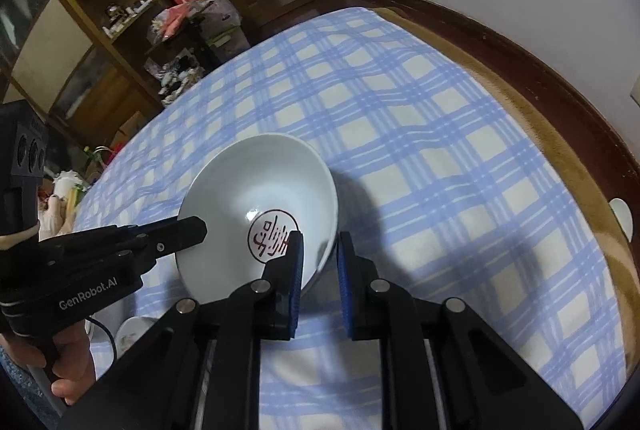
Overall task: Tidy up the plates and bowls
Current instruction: 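Close both grippers on the red-logo bowl rim and lift it, then carry the red-logo bowl with both grippers over the white bowl stack, then lower the red-logo bowl into the white bowl stack with both grippers, then open both grippers and withdraw them from the bowl stack, then reposition both open grippers beside the nested bowl stack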
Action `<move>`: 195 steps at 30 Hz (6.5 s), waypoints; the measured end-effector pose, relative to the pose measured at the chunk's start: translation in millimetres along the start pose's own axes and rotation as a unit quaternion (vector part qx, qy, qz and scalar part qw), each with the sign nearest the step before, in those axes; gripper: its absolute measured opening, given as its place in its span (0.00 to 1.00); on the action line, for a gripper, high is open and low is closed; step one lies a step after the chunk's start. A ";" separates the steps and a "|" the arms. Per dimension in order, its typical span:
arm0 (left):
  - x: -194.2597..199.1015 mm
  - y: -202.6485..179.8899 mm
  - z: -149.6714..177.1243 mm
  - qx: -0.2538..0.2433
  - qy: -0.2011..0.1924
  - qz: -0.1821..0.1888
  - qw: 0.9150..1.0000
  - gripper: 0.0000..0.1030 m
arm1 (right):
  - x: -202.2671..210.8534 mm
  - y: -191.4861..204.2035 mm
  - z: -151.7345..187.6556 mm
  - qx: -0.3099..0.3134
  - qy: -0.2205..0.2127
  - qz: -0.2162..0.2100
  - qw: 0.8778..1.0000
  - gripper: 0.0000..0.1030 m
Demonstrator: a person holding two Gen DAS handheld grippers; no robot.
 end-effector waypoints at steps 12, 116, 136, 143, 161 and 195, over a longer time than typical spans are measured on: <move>98.2 43.7 31.8 0.053 -0.060 -0.033 0.996 0.10 | 41.5 93.6 8.8 0.060 -0.031 -0.033 0.997 0.17; 125.8 249.9 204.0 0.171 -0.041 -0.106 0.979 0.27 | -26.1 265.8 89.0 0.181 0.038 0.025 0.982 0.76; 105.6 282.2 208.0 0.223 -0.002 -0.093 0.970 0.73 | -49.1 236.2 80.8 0.156 0.061 0.045 0.985 0.98; 98.7 293.0 203.7 0.249 0.000 -0.060 0.966 0.73 | -49.6 230.7 74.7 0.140 0.057 0.048 0.987 0.98; 87.2 296.6 199.5 0.272 0.010 -0.045 0.961 0.73 | -70.6 225.7 77.9 0.137 0.095 0.057 0.984 0.98; 83.7 296.6 196.0 0.274 0.001 -0.035 0.961 0.57 | -82.6 229.2 80.5 0.145 0.118 0.054 0.981 0.86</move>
Point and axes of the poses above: each gripper's, at about its wrist camera, not at the fingertips, and x roughly against the way its jaws point, y to its left, z to its underside, the point moved 7 cm from there along -x, roughly the way its jaws point, and after that the axes turned 9 degrees about y, right-handed, at the moved point
